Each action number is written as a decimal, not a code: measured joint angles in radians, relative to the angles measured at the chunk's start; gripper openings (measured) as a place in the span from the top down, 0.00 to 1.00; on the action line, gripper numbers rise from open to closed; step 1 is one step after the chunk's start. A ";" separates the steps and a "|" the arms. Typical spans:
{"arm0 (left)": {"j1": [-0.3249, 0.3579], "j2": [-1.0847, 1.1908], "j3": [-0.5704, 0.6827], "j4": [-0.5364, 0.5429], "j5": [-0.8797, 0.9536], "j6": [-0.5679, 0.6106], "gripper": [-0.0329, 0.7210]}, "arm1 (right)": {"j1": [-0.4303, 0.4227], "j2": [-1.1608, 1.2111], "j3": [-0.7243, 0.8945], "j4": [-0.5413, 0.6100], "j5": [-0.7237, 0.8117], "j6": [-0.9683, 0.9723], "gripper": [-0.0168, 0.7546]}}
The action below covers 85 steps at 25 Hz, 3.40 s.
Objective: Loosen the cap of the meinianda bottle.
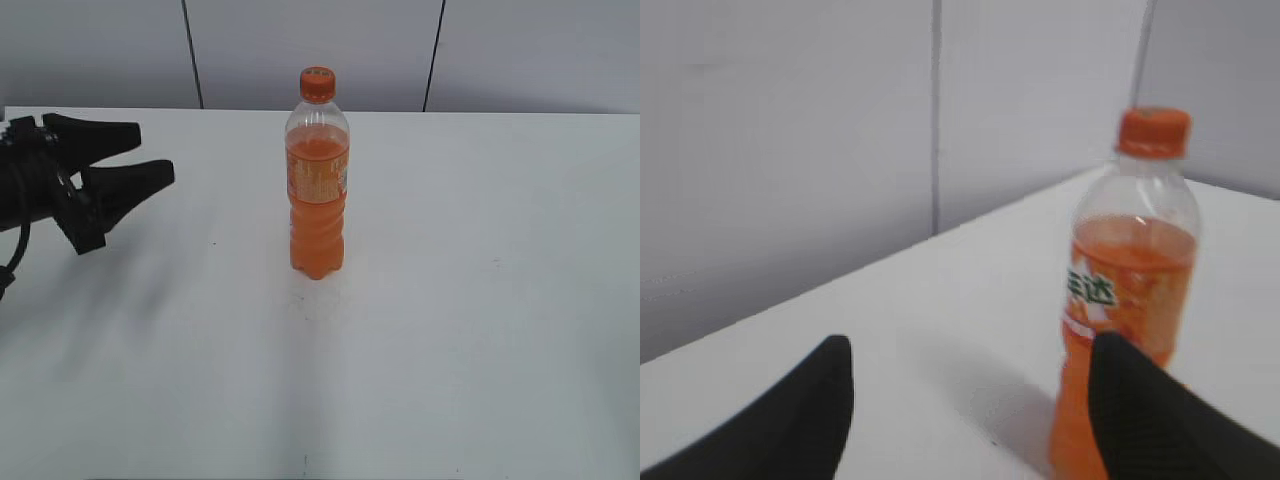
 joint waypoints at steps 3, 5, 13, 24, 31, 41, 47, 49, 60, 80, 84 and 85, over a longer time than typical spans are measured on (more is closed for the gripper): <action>0.017 0.087 -0.095 0.151 -0.017 -0.040 0.35 | 0.000 0.000 0.000 0.000 0.000 0.000 0.34; 0.017 0.131 -0.166 0.251 -0.022 -0.071 0.35 | 0.000 0.000 0.000 0.000 0.000 0.000 0.34; 0.009 0.298 -0.438 0.474 -0.031 -0.212 0.29 | 0.000 0.000 0.000 0.000 0.000 0.000 0.34; -0.124 0.541 -0.657 0.516 -0.031 -0.295 0.11 | 0.000 0.000 0.000 0.000 0.000 0.000 0.34; -0.222 0.672 -0.806 0.516 -0.031 -0.313 0.15 | 0.000 0.000 0.000 0.000 0.000 0.000 0.34; -0.304 0.738 -0.900 0.500 -0.031 -0.360 0.18 | 0.000 0.000 0.000 0.000 0.000 0.000 0.34; -0.309 0.739 -0.900 0.473 -0.031 -0.364 0.29 | 0.000 0.000 0.000 0.000 0.000 0.000 0.34; -0.309 0.740 -0.901 0.450 -0.031 -0.364 0.35 | 0.000 0.000 0.000 0.000 0.000 0.000 0.34; -0.309 0.750 -0.904 0.420 -0.037 -0.364 0.42 | 0.000 0.000 0.000 0.000 0.000 0.000 0.34; -0.310 0.750 -0.905 0.423 -0.035 -0.363 0.42 | 0.000 0.056 -0.021 0.004 -0.017 0.079 0.34; -0.310 0.750 -0.905 0.420 -0.036 -0.363 0.42 | 0.000 0.260 -0.088 0.066 -0.020 0.093 0.34; -0.310 0.750 -0.905 0.417 -0.036 -0.363 0.42 | 0.000 0.311 -0.122 0.082 -0.018 0.094 0.34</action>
